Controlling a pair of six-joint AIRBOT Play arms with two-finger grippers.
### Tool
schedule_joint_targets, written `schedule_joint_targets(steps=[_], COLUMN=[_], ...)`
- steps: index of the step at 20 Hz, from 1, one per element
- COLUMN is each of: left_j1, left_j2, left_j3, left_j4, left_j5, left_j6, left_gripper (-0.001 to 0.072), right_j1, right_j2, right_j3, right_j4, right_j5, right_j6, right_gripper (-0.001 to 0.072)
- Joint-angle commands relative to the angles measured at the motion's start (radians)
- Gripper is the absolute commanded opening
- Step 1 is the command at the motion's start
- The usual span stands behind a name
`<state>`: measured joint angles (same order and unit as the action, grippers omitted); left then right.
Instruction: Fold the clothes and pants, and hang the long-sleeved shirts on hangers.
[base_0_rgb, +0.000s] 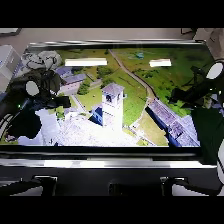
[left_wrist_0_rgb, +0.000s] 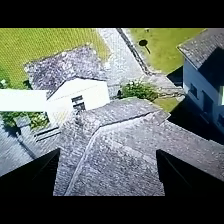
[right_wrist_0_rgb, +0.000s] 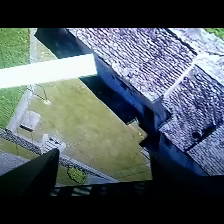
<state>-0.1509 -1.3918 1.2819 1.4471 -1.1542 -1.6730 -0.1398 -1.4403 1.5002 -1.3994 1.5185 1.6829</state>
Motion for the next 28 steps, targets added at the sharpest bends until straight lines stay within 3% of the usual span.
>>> schedule_joint_targets(steps=[1,4,9,11,13,16,18,20,23,24,28], left_j1=[0.0,-0.001,0.001,0.056,0.204,0.538,0.721,0.828,0.863,0.864,0.864], left_j2=[0.001,-0.001,-0.001,-0.005,-0.025,-0.071,-0.093,-0.096,-0.101,-0.109,-0.198], left_j3=[0.0,-0.001,0.019,0.126,0.266,0.317,0.229,0.111,-0.011,-0.035,-0.055], left_j4=[0.0,-0.001,-0.003,0.185,0.342,0.208,0.071,0.003,-0.007,-0.019,-0.217], left_j5=[0.0,0.036,0.134,0.043,-0.112,-0.298,-0.328,-0.234,-0.042,0.015,0.085], left_j6=[0.0,-0.014,-0.011,-0.011,-0.011,-0.063,-0.067,-0.067,-0.051,-0.028,0.153], left_gripper=[0.0701,0.0701,0.072,0.072,0.072,0.072,0.072,0.072,0.072,0.072,0.072], right_j1=[0.001,0.001,0.001,0.001,0.001,0.001,0.001,0.001,0.001,0.001,0.001], right_j2=[0.0,0.0,0.0,0.0,0.0,-0.001,-0.001,-0.001,-0.001,-0.001,-0.001], right_j3=[0.0,0.0,0.0,0.0,0.0,-0.001,-0.001,-0.001,-0.001,-0.001,-0.001], right_j4=[0.0,0.006,0.001,0.0,-0.005,-0.015,-0.014,-0.007,0.008,0.011,0.043], right_j5=[0.0,-0.037,-0.195,-0.211,-0.219,-0.219,-0.196,-0.18,-0.156,-0.142,-0.062], right_j6=[0.0,0.058,0.064,0.064,0.048,0.03,0.031,0.031,0.04,0.062,0.121], right_gripper=[0.0652,0.0652,0.0653,0.0652,0.0651,0.0651,0.0651,0.0649,0.0643,0.0607,0.0602])
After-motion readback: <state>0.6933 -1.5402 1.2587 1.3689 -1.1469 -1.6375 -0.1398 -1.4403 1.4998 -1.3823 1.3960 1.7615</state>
